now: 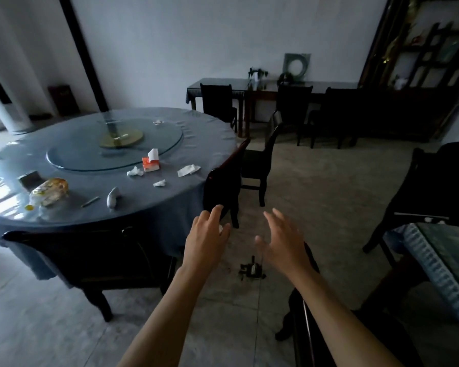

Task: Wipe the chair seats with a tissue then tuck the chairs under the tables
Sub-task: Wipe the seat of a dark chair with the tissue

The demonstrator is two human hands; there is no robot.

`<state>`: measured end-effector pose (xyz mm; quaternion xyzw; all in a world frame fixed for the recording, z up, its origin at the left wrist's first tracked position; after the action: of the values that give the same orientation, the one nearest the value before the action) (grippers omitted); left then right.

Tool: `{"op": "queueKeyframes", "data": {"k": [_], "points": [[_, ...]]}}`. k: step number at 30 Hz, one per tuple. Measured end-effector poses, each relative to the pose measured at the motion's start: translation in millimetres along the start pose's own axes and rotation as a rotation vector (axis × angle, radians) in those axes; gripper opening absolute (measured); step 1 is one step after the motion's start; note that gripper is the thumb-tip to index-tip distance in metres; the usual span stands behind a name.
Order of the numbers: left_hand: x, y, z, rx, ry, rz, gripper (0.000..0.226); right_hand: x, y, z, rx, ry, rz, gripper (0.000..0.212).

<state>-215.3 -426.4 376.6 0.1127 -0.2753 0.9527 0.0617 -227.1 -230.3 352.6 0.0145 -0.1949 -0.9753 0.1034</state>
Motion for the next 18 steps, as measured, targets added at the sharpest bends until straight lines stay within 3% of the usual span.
{"op": "queueKeyframes", "data": {"k": [5, 11, 15, 18], "points": [[78.8, 25.4, -15.7, 0.019, 0.041, -0.045, 0.053, 73.2, -4.1, -3.7, 0.028, -0.032, -0.041, 0.084], [200.6, 43.8, -52.3, -0.008, 0.128, -0.085, 0.054, 181.2, -36.6, -1.1, 0.012, -0.061, -0.125, 0.072], [276.9, 34.7, -79.2, -0.043, 0.179, -0.136, 0.046, 238.9, -63.8, 13.5, 0.05, -0.069, -0.206, 0.085], [330.6, 22.4, -101.9, -0.084, 0.224, -0.171, 0.047, 276.4, -92.2, 24.7, 0.026, -0.1, -0.259, 0.074]]}}
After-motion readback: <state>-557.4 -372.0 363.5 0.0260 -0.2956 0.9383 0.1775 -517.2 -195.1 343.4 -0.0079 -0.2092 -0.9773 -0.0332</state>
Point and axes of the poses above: each hand's wrist, its own x-axis towards the middle knuckle, its own z-axis out of the back of the hand, y = z × x, the point moved 9 cm from there along x, towards the middle knuckle, and after that the axes turned 12 degrees about y, right-handed, at the moved point
